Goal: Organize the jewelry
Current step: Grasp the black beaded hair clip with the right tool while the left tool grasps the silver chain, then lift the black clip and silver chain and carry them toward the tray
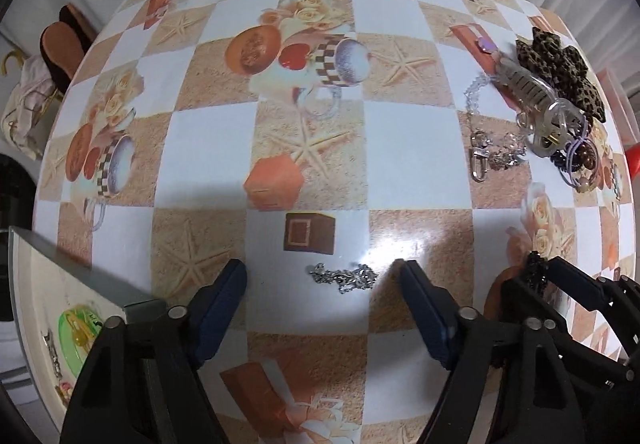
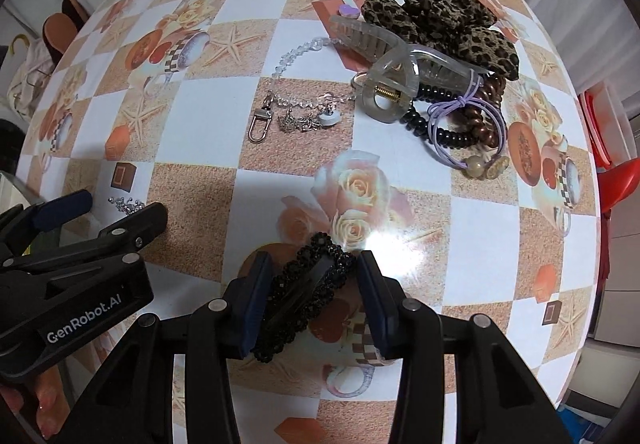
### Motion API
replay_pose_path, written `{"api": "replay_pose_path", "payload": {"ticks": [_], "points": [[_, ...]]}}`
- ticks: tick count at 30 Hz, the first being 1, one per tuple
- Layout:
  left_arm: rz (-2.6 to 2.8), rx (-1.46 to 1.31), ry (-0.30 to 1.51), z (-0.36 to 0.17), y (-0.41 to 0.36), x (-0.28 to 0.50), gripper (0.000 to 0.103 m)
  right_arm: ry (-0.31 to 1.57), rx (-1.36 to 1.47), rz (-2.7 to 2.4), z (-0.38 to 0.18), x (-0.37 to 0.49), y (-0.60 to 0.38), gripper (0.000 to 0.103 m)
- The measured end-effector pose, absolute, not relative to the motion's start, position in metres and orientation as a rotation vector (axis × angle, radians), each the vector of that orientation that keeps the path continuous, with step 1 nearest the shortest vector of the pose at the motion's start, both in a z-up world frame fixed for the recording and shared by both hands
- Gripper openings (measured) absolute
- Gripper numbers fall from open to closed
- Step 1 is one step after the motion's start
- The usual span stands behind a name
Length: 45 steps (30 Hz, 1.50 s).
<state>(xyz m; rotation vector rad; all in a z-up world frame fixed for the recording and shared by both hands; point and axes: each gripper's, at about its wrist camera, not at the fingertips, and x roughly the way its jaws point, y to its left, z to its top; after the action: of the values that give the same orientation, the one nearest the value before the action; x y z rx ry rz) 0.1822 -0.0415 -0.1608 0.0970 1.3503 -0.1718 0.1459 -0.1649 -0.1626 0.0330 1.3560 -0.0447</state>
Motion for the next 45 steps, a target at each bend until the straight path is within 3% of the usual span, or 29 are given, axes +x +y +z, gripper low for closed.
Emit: {"api": "replay_pose_path", "payload": {"ticks": [1, 3, 4, 9, 10, 45], "points": [[-0.18, 0.103, 1.342, -0.159, -0.043, 0.181, 0.07, 1.355, 0.033, -0.044, -0.162, 0.145, -0.166, 0.046], [-0.205, 0.12, 1.331, -0.155, -0.048, 0.18, 0.045, 1.353, 0.041, -0.042, -0.162, 0.146, -0.166, 0.045], [-0.215, 0.126, 1.329, -0.154, -0.05, 0.179, 0.039, 1.354, 0.054, -0.038, -0.162, 0.148, -0.166, 0.045], [-0.23, 0.093, 1.341, -0.15, -0.053, 0.179, 0.038, 1.357, 0.16, -0.009, -0.156, 0.146, -0.187, 0.045], [-0.232, 0.087, 1.34, -0.148, -0.053, 0.177, 0.038, 1.357, 0.183, -0.005, -0.156, 0.144, -0.192, 0.036], [-0.188, 0.005, 1.322, -0.07, 0.0, 0.059, 0.038, 1.37, 0.362, 0.076, -0.101, 0.061, -0.211, 0.036]]}}
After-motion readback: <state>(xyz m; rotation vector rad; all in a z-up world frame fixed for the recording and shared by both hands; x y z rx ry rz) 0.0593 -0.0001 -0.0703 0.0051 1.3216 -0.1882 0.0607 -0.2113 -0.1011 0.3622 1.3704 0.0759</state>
